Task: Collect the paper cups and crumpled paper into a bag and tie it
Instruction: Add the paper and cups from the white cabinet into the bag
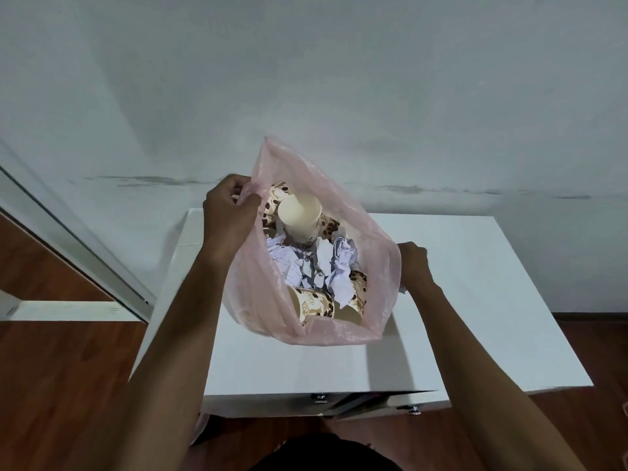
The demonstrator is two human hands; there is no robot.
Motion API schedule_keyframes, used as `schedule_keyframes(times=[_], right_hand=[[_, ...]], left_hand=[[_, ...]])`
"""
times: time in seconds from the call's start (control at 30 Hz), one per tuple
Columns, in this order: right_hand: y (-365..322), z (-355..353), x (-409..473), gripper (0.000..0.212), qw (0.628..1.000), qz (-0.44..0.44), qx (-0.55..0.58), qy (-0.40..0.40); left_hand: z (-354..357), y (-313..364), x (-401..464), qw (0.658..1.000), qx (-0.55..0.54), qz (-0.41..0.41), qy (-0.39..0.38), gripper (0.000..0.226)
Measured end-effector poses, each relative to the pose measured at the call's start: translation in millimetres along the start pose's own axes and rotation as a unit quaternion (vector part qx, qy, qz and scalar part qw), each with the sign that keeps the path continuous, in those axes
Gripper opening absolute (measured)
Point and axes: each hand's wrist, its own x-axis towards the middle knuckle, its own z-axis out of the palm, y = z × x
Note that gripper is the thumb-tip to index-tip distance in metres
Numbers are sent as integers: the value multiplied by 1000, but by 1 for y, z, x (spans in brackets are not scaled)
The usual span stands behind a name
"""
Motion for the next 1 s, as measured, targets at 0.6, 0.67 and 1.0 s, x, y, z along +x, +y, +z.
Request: schedule_keyframes(times=[0.6, 0.67, 1.0], right_hand=[[-130, -63, -55, 21, 914, -243, 320, 60], [-131, -50, -54, 36, 927, -260, 269, -23], [-65, -38, -43, 89, 997, 65, 45, 1]], left_hand=[[-18, 1, 6, 1000, -4, 2, 2, 12], [-21, 2, 6, 1000, 6, -3, 0, 13], [-55, 13, 17, 963, 156, -131, -179, 56]])
